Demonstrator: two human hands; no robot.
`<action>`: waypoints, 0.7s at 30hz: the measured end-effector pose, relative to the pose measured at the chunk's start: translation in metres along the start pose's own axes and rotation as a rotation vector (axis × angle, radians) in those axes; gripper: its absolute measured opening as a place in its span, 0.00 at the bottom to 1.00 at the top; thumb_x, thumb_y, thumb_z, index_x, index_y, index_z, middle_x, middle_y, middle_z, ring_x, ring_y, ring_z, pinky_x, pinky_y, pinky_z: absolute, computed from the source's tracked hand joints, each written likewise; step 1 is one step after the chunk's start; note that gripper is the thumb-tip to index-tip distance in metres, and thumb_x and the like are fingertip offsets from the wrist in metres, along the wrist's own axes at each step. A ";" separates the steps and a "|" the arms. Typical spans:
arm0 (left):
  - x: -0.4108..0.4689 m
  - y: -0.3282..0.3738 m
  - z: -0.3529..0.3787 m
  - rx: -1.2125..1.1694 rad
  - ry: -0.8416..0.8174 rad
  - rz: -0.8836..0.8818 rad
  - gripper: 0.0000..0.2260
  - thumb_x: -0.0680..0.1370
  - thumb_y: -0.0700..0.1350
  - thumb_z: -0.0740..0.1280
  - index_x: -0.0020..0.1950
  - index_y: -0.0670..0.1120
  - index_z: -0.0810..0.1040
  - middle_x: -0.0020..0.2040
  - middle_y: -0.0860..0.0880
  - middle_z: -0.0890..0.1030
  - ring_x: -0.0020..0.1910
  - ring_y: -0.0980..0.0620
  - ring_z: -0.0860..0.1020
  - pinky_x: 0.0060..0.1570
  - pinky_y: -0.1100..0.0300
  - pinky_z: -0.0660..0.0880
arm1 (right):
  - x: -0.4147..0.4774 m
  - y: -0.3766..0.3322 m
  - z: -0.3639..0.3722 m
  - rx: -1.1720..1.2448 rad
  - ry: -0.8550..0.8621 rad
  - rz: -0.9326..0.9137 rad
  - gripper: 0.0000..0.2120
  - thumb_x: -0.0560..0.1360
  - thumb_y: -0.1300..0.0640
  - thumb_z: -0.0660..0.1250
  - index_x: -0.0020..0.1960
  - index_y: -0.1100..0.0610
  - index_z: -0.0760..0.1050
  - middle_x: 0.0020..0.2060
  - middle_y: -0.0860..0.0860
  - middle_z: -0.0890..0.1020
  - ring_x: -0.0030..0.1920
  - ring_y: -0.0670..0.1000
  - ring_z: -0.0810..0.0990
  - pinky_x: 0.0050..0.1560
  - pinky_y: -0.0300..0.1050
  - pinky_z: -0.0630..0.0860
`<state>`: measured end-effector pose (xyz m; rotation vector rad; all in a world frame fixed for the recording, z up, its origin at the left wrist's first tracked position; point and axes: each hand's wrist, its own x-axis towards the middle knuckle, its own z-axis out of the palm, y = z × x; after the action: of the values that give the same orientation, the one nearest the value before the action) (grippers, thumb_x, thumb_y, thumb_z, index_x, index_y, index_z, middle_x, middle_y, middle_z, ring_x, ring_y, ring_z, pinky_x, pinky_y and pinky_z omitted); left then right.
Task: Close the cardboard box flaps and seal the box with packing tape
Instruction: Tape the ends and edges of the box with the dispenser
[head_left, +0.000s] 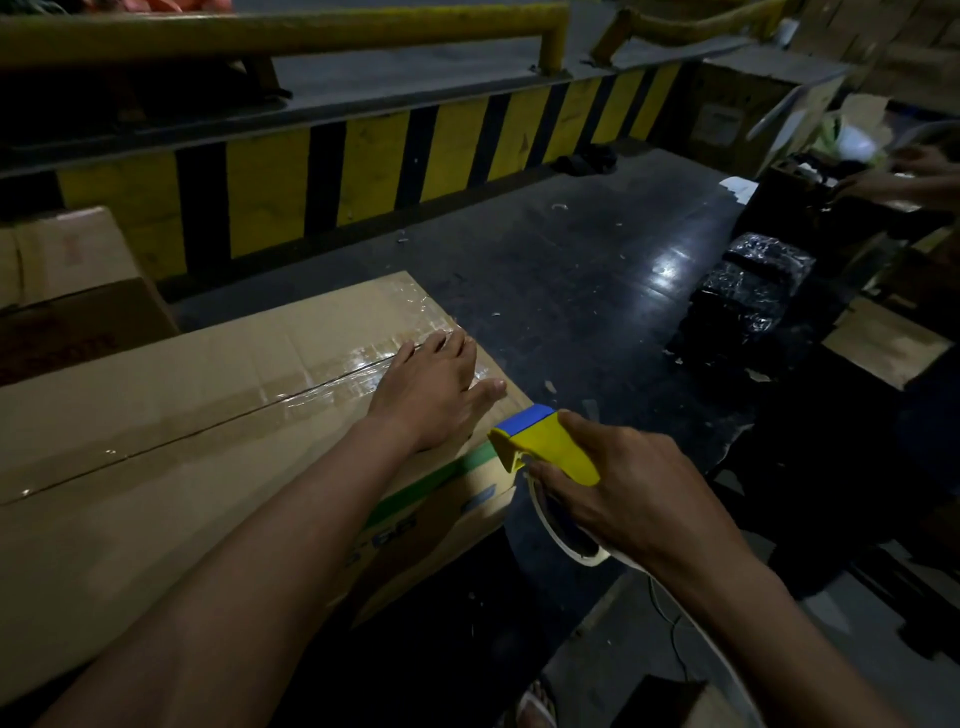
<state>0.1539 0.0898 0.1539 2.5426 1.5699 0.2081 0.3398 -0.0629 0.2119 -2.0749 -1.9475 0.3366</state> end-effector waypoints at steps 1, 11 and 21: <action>0.001 0.000 0.000 0.019 -0.001 0.001 0.36 0.80 0.68 0.48 0.81 0.45 0.58 0.82 0.47 0.57 0.80 0.47 0.54 0.77 0.44 0.50 | 0.002 0.000 0.001 -0.009 0.005 -0.005 0.35 0.71 0.27 0.58 0.74 0.43 0.67 0.56 0.48 0.83 0.55 0.53 0.81 0.47 0.48 0.76; 0.002 0.000 0.004 0.084 0.000 -0.003 0.44 0.76 0.74 0.46 0.80 0.44 0.57 0.81 0.46 0.58 0.80 0.47 0.55 0.76 0.42 0.53 | -0.007 0.010 -0.010 -0.008 0.017 -0.049 0.34 0.72 0.28 0.59 0.73 0.43 0.69 0.57 0.47 0.83 0.55 0.50 0.81 0.45 0.45 0.74; 0.001 0.000 0.003 0.076 -0.026 -0.002 0.46 0.74 0.76 0.44 0.81 0.44 0.55 0.82 0.46 0.55 0.81 0.46 0.52 0.77 0.41 0.51 | 0.004 0.014 0.006 0.009 -0.034 -0.010 0.33 0.70 0.25 0.58 0.69 0.42 0.72 0.49 0.47 0.85 0.48 0.50 0.82 0.41 0.45 0.75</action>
<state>0.1552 0.0905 0.1509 2.5897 1.6002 0.1159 0.3512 -0.0591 0.2012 -2.0668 -1.9710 0.3802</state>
